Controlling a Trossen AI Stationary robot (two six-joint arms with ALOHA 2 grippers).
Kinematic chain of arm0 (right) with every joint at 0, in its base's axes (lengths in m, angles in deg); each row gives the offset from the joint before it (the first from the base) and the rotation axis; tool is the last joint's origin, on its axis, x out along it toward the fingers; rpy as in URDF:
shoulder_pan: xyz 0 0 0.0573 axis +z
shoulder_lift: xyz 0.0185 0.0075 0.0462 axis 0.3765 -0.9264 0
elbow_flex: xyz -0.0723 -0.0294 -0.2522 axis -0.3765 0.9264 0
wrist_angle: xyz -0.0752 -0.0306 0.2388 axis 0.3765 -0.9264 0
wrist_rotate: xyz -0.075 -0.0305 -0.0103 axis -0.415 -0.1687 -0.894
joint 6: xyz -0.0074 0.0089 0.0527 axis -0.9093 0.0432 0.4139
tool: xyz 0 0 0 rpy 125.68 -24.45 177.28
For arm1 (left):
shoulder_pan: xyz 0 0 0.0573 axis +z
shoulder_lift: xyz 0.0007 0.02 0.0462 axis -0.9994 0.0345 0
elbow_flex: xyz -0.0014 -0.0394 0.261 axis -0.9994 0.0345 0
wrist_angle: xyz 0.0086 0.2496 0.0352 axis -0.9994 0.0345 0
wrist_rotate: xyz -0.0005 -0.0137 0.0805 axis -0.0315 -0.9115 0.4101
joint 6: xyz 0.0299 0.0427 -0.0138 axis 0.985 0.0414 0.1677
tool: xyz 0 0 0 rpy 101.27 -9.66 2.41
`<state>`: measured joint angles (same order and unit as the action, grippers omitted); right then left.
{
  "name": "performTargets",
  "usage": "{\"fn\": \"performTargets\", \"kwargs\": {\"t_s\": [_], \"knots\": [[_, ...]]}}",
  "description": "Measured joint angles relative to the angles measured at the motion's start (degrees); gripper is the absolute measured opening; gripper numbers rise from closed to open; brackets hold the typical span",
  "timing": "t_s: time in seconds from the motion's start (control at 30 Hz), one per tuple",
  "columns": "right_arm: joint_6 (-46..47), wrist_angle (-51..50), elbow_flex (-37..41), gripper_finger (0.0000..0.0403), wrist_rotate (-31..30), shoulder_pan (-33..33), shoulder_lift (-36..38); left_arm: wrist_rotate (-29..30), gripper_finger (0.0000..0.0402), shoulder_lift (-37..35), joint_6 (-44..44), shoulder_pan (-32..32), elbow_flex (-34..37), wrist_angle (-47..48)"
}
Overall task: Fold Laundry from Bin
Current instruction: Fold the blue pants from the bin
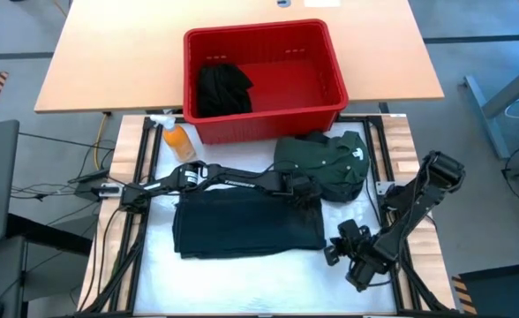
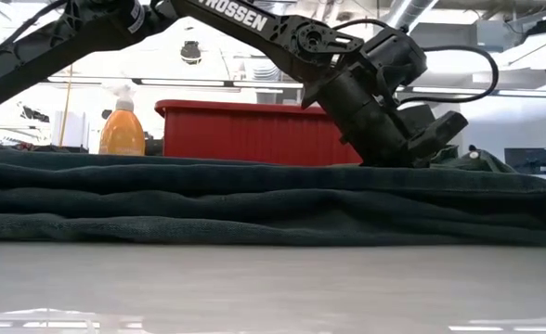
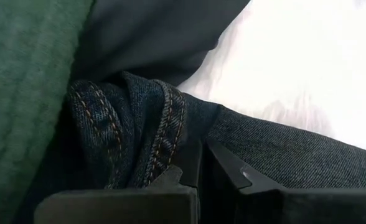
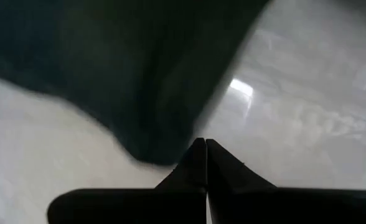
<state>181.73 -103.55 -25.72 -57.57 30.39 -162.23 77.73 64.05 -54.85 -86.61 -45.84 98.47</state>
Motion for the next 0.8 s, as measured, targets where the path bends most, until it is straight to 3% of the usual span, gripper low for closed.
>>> {"fn": "performTargets", "kwargs": {"t_s": [0.17, 0.4, 0.8], "knots": [[-2.6, 3.7, 1.3, 0.0015, -0.7, -1.0, 0.0, -0.3, 0.0, 0.0, -0.6, -0.2, 0.0, 0.4], [-7.3, 26.1, 8.8, 0.0015, -1.0, -2.2, -1.1, -1.3, 0.0, 0.0, -1.8, -0.3, 0.0, 0.8], [-5.6, 32.5, 6.2, 0.0016, 3.8, 2.3, -3.5, -1.1, 0.0, 0.0, -1.6, 0.1, 0.0, 0.6]]}}
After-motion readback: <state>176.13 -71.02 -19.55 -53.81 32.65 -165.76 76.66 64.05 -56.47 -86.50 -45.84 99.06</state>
